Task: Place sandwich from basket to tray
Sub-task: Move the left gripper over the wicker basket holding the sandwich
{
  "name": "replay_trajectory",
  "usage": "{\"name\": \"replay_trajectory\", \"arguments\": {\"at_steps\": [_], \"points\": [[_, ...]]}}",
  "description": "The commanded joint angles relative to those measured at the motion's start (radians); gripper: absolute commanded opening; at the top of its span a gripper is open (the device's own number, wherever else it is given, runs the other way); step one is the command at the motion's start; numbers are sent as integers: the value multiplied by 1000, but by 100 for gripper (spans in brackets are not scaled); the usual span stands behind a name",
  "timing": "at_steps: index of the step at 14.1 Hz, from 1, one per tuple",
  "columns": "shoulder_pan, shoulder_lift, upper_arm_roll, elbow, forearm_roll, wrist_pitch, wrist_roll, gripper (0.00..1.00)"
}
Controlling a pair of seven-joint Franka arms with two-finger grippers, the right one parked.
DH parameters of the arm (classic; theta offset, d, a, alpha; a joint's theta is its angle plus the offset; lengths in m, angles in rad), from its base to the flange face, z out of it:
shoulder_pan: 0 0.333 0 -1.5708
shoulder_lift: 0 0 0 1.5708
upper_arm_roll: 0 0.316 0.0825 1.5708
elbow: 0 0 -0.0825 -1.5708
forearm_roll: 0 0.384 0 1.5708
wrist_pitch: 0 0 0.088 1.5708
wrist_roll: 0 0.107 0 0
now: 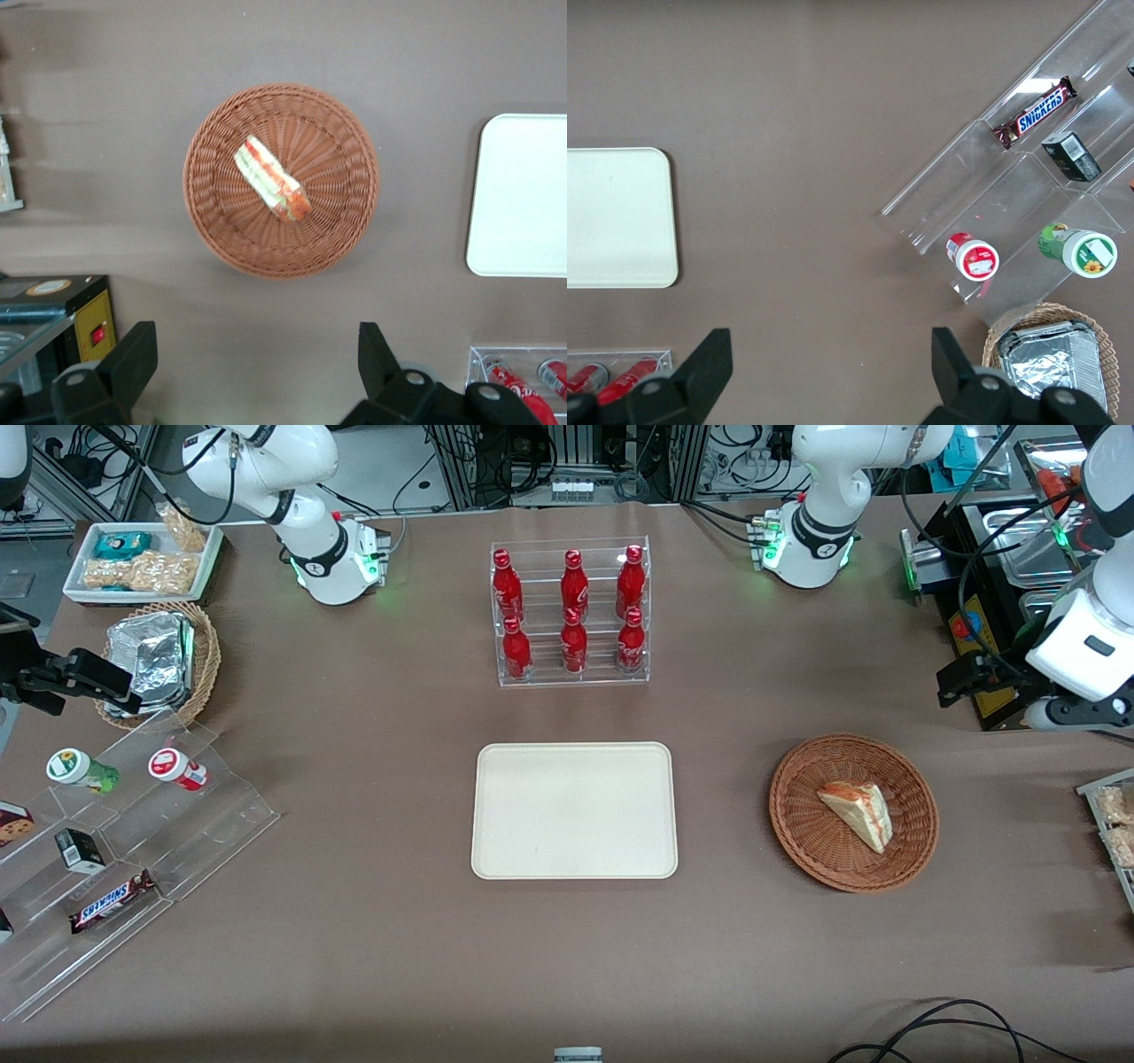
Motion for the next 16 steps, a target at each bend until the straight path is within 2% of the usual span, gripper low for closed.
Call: {"name": "replay_trajectory", "arguments": {"at_steps": [1,8,11,16], "points": [[-3,12,-2,24,-16,-3,14,100],[-4,15,-2,9,-21,-30,11,100],[-6,17,-2,-58,-18,-21,11,100],[-9,17,-2,-356,-10,303,8,100]]}}
